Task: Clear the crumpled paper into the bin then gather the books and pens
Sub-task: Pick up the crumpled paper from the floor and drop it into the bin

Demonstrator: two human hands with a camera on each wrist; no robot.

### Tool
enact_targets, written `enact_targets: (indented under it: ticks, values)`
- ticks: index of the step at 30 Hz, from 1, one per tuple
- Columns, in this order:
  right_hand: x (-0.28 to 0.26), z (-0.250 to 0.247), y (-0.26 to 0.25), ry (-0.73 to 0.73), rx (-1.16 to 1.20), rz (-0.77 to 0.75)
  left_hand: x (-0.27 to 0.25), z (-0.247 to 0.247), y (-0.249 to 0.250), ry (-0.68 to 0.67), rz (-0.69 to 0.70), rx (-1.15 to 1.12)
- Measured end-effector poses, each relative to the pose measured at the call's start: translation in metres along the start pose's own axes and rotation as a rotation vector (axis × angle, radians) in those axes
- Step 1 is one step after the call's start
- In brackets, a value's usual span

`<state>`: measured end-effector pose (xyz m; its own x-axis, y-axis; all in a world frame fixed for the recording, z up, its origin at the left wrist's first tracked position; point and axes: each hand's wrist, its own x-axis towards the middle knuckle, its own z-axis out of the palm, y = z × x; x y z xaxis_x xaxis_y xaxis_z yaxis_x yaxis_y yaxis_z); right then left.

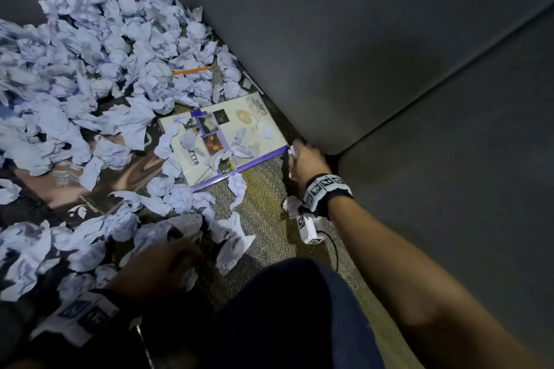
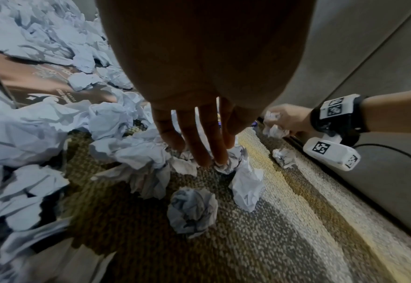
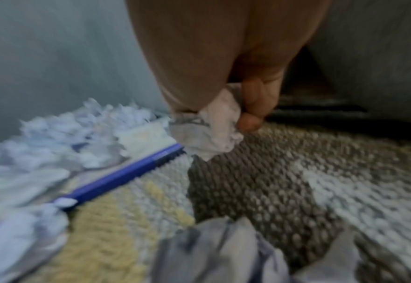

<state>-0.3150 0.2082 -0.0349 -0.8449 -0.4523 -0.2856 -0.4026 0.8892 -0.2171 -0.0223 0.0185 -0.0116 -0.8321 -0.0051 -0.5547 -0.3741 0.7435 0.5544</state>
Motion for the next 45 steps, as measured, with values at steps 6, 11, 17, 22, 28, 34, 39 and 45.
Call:
enact_targets:
  ticks: [6,11,17,22,28,34,39,45]
  values:
    - [-0.093,0.009,0.023,0.247,0.205,-0.029,0.035,0.016,0.041,0.343,0.199,0.258]
    - [-0.106,0.034,0.019,0.089,0.148,0.000,0.061,0.059,0.056,-0.088,0.029,0.546]
    - [-0.104,0.040,-0.003,-0.090,0.029,-0.005,0.066,0.060,0.028,0.109,0.148,0.506]
    - [-0.098,0.030,-0.011,-0.151,0.054,0.019,0.042,0.024,0.029,0.441,0.135,0.361]
    - [-0.075,0.025,-0.060,-0.136,0.049,-0.331,0.054,0.028,-0.023,0.402,-0.081,0.414]
    - [-0.053,0.034,-0.075,-0.346,-0.231,-0.381,0.080,0.025,-0.039,0.154,0.010,0.700]
    - [-0.052,0.033,-0.073,-0.332,-0.172,-0.368,0.076,0.003,-0.005,0.144,-0.061,0.707]
    - [-0.063,0.034,-0.062,-0.280,0.122,-0.367,0.055,-0.021,-0.005,0.285,0.073,0.457]
